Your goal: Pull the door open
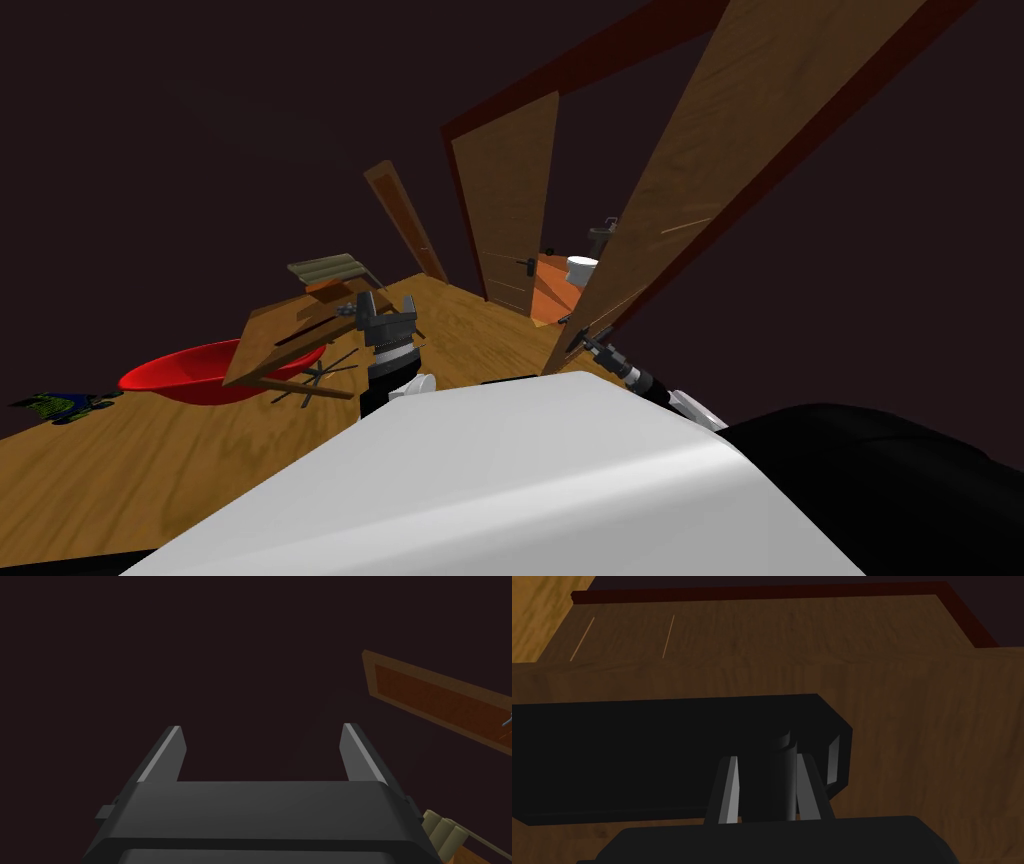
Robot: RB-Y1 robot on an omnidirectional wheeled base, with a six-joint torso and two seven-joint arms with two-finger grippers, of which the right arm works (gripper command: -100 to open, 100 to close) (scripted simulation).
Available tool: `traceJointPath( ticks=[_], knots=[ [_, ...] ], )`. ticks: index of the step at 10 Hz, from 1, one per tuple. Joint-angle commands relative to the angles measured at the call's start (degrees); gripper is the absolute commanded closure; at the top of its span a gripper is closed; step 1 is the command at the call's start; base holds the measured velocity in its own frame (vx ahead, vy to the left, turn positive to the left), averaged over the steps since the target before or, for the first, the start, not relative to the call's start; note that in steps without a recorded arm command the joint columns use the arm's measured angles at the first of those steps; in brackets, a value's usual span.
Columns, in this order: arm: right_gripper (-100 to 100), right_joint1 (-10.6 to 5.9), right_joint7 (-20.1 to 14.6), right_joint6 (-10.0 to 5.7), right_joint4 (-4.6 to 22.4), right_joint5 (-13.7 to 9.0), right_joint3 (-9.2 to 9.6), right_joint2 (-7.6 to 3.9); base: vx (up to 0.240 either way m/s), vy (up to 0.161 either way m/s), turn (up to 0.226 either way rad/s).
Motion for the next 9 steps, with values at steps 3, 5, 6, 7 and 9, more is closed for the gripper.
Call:
traceJointPath(
  ticks=[3,5,6,7,9],
  knots=[
    [100,0.07,0.71,-3.52,2.76,-0.15,-0.05,-0.53,0.089,0.071,0.026],
    [100,0.30,1.41,-6.49,5.61,-0.39,-0.41,-1.15,0.059,0.048,0.015],
    [100,0.36,1.60,-7.28,6.36,-0.45,-0.50,-1.32,0.025,0.035,0.009],
    [100,0.42,1.80,-8.09,7.14,-0.51,-0.60,-1.49,0.016,0.015,0.013],
    [100,0.55,2.21,-9.79,8.76,-0.65,-0.80,-1.84,0.006,0.009,0.008]
  ],
)
